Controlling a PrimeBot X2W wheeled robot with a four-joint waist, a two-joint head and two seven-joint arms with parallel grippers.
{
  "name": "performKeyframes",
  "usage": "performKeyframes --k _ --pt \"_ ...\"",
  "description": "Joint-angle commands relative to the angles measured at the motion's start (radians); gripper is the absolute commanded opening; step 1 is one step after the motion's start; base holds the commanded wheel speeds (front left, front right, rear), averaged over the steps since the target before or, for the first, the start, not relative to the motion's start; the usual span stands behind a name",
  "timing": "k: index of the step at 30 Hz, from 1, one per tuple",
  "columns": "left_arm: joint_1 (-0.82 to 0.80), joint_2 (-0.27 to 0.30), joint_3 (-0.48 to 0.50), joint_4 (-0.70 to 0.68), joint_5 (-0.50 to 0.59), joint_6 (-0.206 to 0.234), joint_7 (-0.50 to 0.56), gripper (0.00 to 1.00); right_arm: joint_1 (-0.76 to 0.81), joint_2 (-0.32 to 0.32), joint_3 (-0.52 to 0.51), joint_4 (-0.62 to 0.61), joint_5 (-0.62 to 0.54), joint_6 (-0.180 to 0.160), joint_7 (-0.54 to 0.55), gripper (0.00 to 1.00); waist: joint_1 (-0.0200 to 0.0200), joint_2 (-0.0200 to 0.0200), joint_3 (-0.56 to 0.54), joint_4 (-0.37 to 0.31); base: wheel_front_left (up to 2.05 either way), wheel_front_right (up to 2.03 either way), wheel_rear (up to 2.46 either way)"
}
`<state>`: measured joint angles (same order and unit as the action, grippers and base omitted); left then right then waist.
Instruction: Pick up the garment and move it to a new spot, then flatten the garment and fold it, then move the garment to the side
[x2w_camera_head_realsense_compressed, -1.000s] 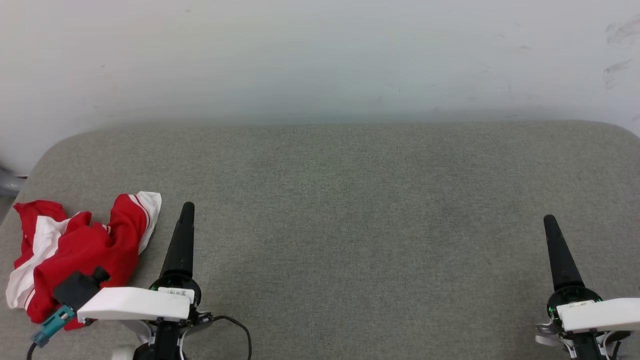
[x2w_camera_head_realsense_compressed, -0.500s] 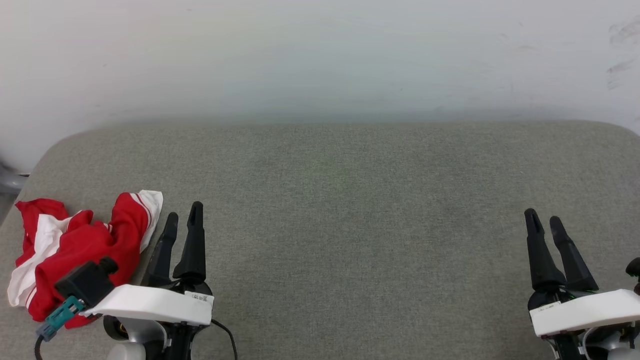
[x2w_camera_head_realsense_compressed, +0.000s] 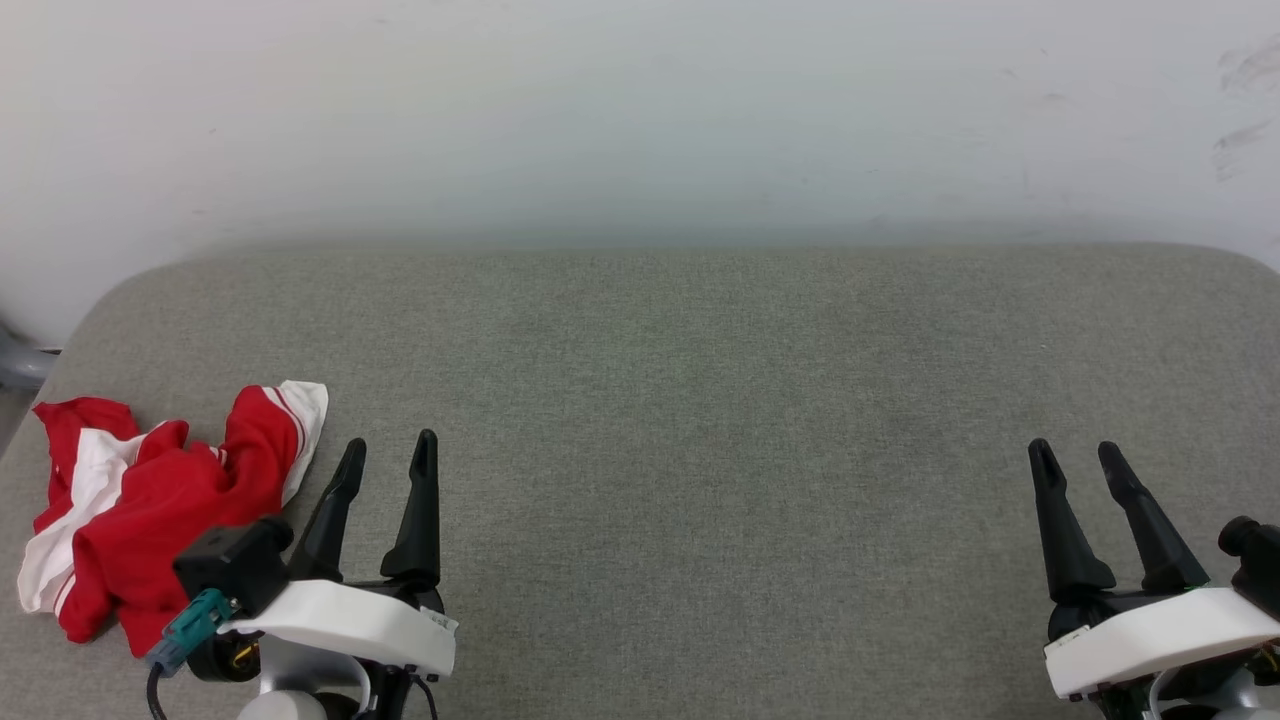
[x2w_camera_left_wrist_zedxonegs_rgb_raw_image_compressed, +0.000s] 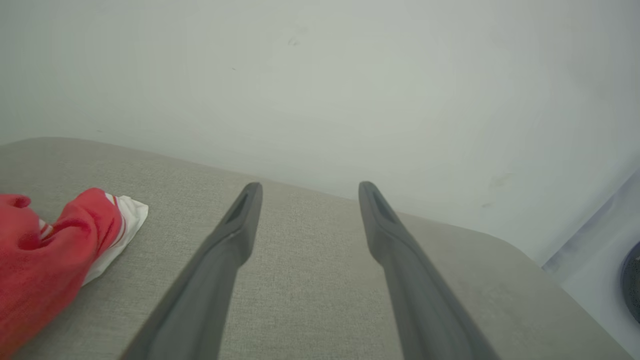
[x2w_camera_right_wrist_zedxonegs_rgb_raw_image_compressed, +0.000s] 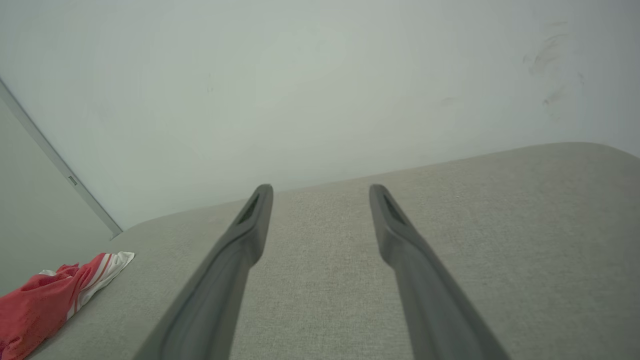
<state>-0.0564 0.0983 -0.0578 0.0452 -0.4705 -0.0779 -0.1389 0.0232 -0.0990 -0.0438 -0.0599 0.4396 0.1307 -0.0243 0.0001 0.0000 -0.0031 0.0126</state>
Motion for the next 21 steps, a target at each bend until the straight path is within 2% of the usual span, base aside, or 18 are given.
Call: performKeyframes --k 1,11,21 --pt "0.001 0.013 -0.005 -0.005 0.025 0.005 -0.01 1.0 -0.001 -0.008 -0.002 -0.017 -0.028 0.0 0.002 1.0 -0.0001 0.0 0.0 0.0 0.0 0.0 0.0" --pt "0.005 0.044 -0.051 0.015 0.118 0.044 -0.035 1.0 0.021 -0.001 -0.011 -0.053 -0.163 0.0 0.033 1.0 -0.0001 0.0 -0.003 0.001 0.0 0.0 0.0" --pt "0.006 0.049 -0.072 0.035 0.167 0.038 -0.058 1.0 0.042 0.016 -0.017 -0.094 -0.265 0.0 0.072 1.0 -0.0001 0.0 -0.005 0.002 0.0 0.0 0.0"
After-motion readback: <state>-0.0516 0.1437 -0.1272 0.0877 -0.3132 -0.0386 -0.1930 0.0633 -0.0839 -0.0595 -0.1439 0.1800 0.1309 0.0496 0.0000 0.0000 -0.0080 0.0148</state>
